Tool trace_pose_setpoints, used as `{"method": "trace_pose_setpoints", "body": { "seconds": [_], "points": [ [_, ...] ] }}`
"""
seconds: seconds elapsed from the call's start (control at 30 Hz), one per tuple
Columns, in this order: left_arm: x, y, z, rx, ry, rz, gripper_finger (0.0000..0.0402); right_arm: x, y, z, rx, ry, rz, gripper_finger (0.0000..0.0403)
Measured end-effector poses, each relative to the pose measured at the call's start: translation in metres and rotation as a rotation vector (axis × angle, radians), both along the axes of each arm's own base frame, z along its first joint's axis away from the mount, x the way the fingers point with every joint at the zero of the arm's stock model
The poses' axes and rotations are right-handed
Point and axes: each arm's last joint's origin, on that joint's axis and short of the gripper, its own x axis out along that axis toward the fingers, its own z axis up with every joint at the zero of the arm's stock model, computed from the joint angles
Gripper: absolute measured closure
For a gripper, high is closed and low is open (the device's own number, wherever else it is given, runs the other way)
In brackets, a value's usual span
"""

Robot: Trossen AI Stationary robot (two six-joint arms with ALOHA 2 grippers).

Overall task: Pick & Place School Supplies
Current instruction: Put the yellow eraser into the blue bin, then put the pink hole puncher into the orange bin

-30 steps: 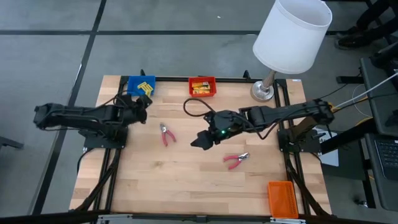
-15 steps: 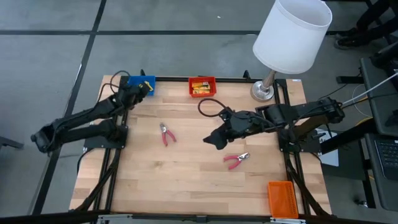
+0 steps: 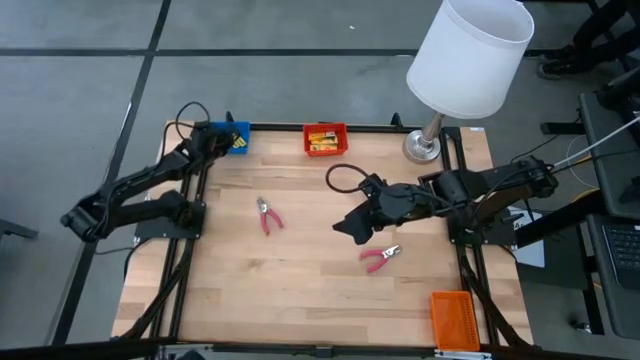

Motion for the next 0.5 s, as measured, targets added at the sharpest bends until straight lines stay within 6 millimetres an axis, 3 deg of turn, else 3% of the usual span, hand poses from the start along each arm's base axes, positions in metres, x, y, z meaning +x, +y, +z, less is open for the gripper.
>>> {"method": "trace_pose_setpoints", "body": {
  "seconds": [0.5],
  "points": [
    [0.007,0.012,0.008,0.151,0.016,-0.041,0.029,-0.023,-0.002,0.012,-0.021,-0.004,-0.058,0.0091]
  ]
}}
